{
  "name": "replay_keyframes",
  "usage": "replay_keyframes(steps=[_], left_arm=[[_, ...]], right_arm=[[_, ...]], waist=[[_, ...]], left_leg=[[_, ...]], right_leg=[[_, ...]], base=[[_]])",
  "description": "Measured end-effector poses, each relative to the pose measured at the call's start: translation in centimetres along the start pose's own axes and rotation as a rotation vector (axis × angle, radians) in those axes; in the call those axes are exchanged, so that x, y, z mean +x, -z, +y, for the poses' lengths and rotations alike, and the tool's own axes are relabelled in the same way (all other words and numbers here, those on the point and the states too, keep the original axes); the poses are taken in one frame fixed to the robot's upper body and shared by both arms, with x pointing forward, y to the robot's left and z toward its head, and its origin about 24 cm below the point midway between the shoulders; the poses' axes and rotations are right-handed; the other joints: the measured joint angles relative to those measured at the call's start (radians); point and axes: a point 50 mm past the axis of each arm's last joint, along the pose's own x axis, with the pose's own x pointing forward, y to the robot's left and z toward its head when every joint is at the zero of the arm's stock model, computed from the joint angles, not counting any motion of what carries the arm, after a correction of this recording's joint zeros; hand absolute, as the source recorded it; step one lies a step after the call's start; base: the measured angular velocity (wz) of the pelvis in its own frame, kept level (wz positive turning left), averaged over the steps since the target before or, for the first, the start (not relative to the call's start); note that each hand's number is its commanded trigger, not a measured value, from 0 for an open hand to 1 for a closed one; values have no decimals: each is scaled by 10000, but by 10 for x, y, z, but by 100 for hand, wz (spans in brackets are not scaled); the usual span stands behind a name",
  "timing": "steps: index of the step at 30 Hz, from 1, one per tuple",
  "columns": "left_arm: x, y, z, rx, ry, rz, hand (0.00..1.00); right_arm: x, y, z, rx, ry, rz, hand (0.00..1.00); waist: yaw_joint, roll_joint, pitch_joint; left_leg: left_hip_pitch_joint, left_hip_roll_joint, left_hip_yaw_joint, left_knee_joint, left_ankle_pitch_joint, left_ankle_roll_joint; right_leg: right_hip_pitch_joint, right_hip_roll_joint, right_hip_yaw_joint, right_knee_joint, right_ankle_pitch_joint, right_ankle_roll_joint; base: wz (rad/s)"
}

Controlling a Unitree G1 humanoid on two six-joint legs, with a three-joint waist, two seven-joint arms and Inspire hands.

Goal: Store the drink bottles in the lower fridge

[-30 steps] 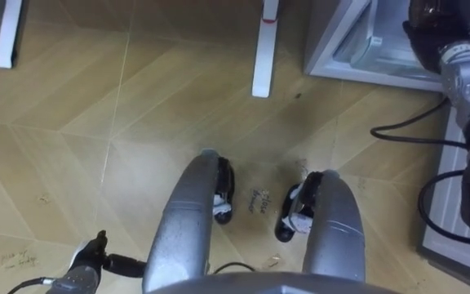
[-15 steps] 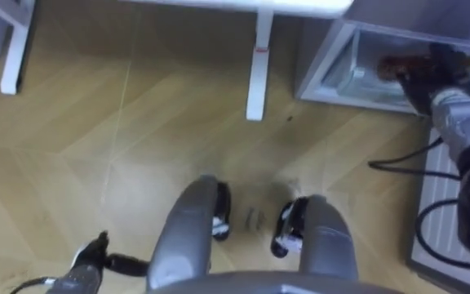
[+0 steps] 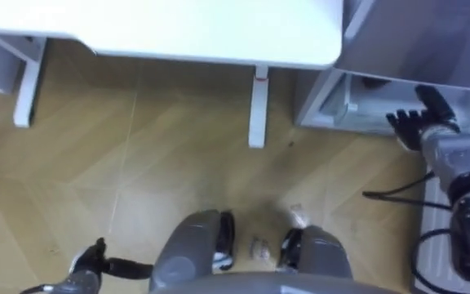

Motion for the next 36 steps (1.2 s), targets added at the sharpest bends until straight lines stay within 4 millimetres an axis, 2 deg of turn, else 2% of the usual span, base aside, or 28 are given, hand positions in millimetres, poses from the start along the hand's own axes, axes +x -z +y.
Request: replay_keyframes(steps=[4,6,7,11,13,15,16,18,20,23,26,29,32,36], left_arm=[[-3,14,-1,-437,-64,329,0],[-6,28,1,-712,-168,673,0],[-8,38,4,-814,-312,980,0],[-15,64,10,-756,-740,1820,0],[-17,70,10,-806,-783,2012,0],[-18,71,6,-867,-785,2036,0],[-17,68,3,-952,-733,1947,0],[-17,66,-4,-1094,-588,1864,0],[-17,65,-7,-1131,-519,1863,0],[-17,69,-7,-1166,-543,1971,0],[-18,71,-13,-1216,-464,2033,0],[-19,74,-14,-1228,-493,2064,0],[-22,81,-15,-1255,-566,2210,0],[-23,85,-11,-1584,-785,2328,0]], right_arm=[[-2,9,-22,249,280,406,0],[-4,9,-36,308,539,514,0],[-5,6,-43,577,653,432,0],[-12,-1,-61,1015,312,107,0],[-17,-1,-73,1164,176,52,0],[-21,1,-81,1267,118,-88,0],[-22,4,-83,1308,-7,-92,0],[-24,8,-85,1292,-144,-12,0],[-28,12,-94,1224,-155,-5,0],[-36,16,-118,1093,237,5,0],[-40,21,-133,829,600,-72,0],[-44,27,-146,522,773,73,0],[-50,31,-165,-500,1217,302,0],[-61,39,-199,-2254,2151,897,0]], waist=[[-38,-35,-91],[-69,-32,-201],[-162,-84,-289],[-365,-300,-450],[-523,-356,-488],[-574,-307,-467],[-624,-275,-483],[-767,-193,-451],[-848,-108,-436],[-851,-97,-403],[-893,13,-419],[-952,-6,-422],[-991,-15,-424],[-1036,-88,-431]], left_leg=[[1075,-68,56,-701,119,-50],[1614,-65,59,-1128,169,-76],[1959,-66,72,-1406,214,-93],[3119,-9,100,-2211,341,-221],[3556,73,103,-2408,355,-244],[3812,157,114,-2446,343,-262],[3817,208,113,-2545,320,-302],[3821,259,97,-2608,330,-334],[3921,277,78,-2663,356,-368],[4175,278,57,-2769,385,-405],[4348,261,85,-2932,472,-432],[4505,263,96,-3073,526,-471],[4621,250,97,-3112,527,-473],[4693,236,88,-3123,525,-474]], right_leg=[[1036,71,-15,-780,104,87],[1609,165,-38,-1313,234,130],[1952,219,-54,-1598,321,144],[3297,552,-66,-2826,755,116],[3902,703,-94,-3404,926,111],[4320,837,-81,-3831,1100,80],[4402,902,-97,-3940,1168,47],[4403,969,-109,-3979,1294,11],[4566,1011,-148,-4173,1386,-11],[4825,1030,-182,-4270,1405,-24],[4850,1030,-151,-4302,1415,-39],[4976,1049,-172,-4425,1423,-58],[5085,1045,-179,-4482,1403,-53],[5221,1046,-215,-4610,1402,-50]], base=[[-2],[-5],[-7],[-12],[0],[-3],[-3],[0],[0],[0],[-3],[0],[0],[1]])
